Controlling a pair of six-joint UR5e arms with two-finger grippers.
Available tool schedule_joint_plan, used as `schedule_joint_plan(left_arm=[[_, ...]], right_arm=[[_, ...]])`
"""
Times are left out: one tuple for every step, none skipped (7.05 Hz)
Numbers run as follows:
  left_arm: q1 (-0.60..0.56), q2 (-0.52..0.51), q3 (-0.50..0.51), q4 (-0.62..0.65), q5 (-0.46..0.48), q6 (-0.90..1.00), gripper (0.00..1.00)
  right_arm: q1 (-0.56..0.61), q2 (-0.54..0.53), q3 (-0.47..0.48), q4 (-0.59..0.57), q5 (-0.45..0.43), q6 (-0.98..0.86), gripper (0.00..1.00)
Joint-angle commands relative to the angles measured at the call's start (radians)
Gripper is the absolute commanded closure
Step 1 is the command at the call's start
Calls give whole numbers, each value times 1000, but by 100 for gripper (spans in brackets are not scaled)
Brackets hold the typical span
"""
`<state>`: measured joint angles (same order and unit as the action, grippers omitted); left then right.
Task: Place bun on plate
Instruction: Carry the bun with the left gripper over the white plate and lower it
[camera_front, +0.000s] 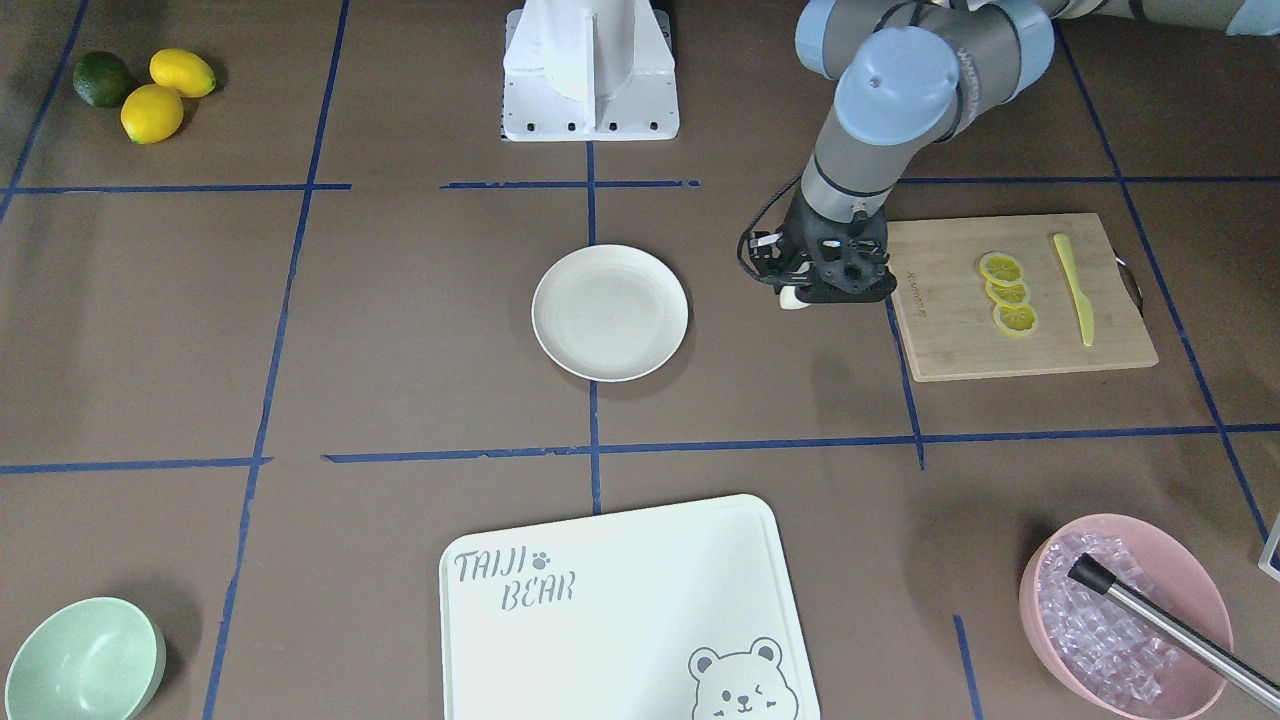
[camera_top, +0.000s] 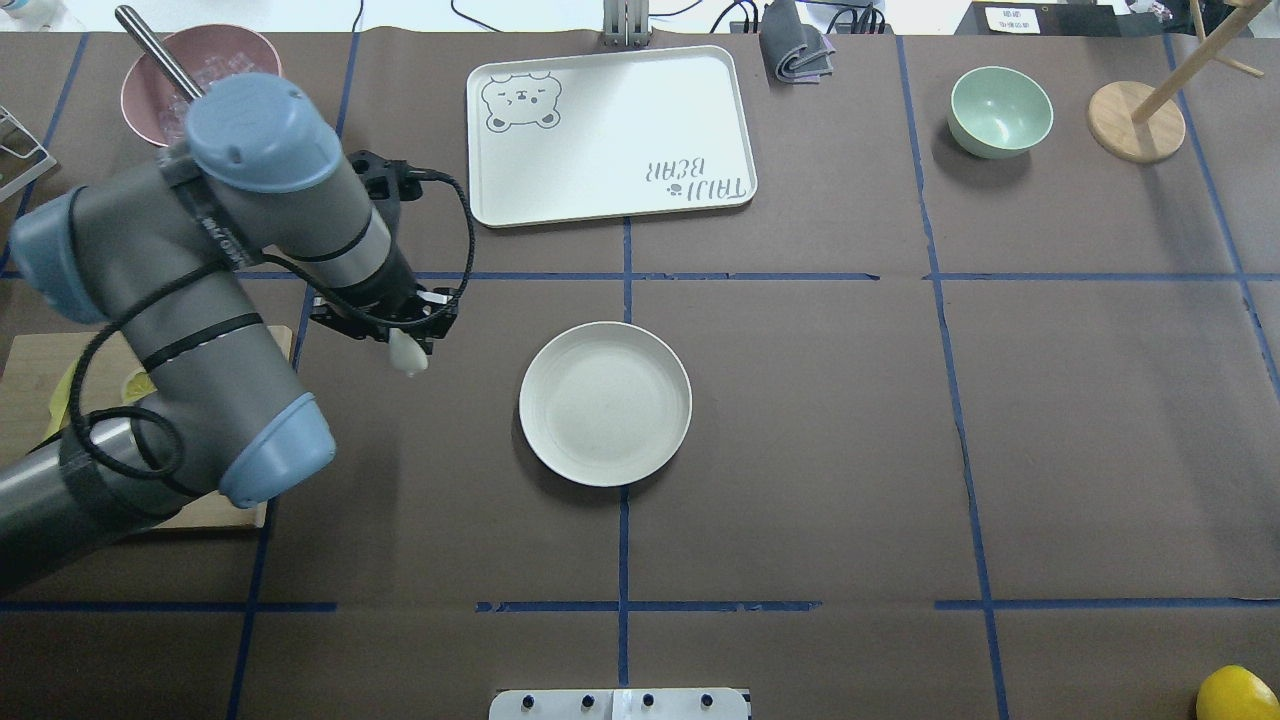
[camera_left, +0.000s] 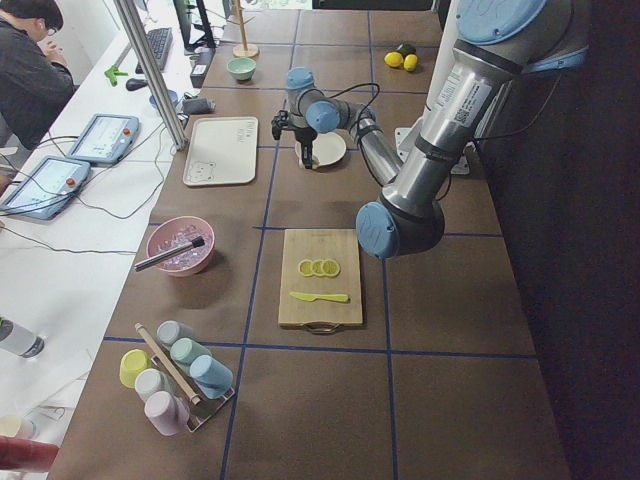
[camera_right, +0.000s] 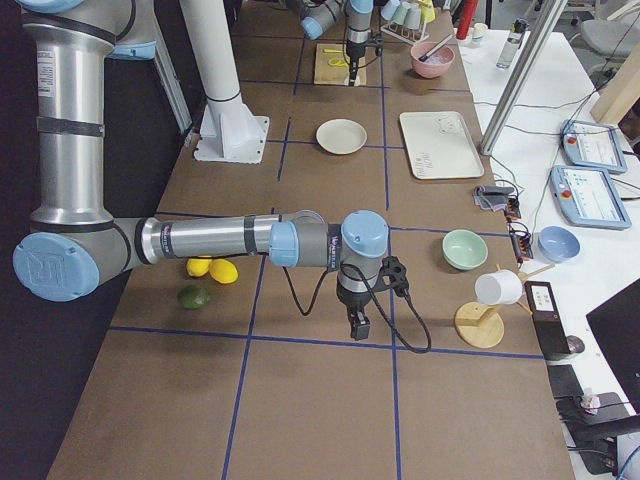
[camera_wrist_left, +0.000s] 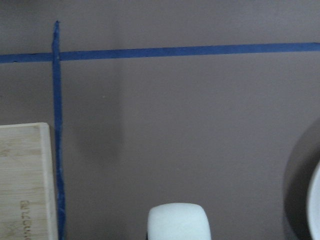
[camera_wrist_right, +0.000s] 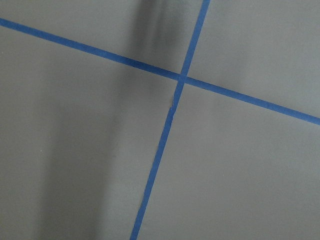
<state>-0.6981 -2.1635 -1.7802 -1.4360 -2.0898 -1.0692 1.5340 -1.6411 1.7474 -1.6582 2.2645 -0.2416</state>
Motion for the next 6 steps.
schedule_joint_plan(left_arm=[[51,-157,140,-4,11,-64,63],[99,-236,233,-11,55,-113,63],[155,-281,331,-73,104,-159,63],[185,-292,394,-174,109,-194,63],[190,-330,453,-196,109,-204,63],[204,-331,458,-196,111,-205,63]], right_arm=[[0,3,1,2,3,13,0],[0,3,1,0,3,13,0],[0,1,0,0,3,13,0],[0,0,0,0,7,13,0],[0,-2,0,0,15,13,0],[0,-2,0,0,17,13,0]])
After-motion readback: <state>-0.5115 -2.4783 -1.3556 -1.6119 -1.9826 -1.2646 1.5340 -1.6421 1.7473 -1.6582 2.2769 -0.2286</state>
